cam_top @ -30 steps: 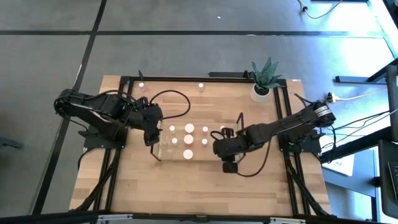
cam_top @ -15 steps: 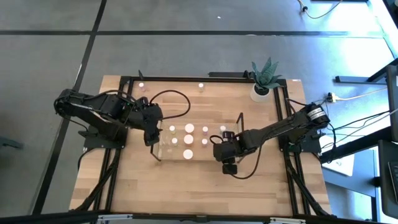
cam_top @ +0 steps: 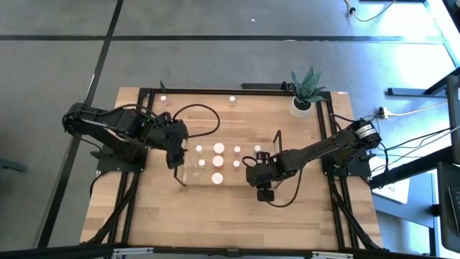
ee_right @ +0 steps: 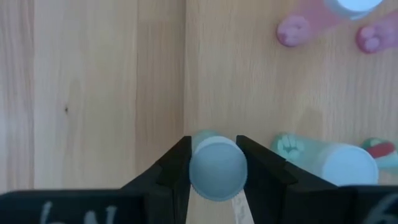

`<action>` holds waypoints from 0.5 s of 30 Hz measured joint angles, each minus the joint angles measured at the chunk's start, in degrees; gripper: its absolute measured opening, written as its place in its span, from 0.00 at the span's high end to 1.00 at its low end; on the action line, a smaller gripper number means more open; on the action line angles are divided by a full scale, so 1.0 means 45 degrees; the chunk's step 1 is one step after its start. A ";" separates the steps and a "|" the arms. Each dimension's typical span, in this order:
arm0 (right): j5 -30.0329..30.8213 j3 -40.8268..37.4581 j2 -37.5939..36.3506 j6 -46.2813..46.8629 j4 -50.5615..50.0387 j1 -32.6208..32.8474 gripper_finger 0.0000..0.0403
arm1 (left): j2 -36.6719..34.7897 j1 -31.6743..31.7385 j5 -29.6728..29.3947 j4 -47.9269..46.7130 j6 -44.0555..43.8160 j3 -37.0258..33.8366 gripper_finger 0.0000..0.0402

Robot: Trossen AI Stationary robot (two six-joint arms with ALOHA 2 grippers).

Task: Pick and place medicine bottles onto shelf by color
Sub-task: Put the blue pill bottle aligned with the blue pill bottle on the shelf

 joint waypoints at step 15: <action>-0.0015 -0.0041 0.0058 0.0029 -0.0239 -0.0029 0.65 | 0.0001 0.0000 0.0004 0.0000 -0.0010 0.0000 0.23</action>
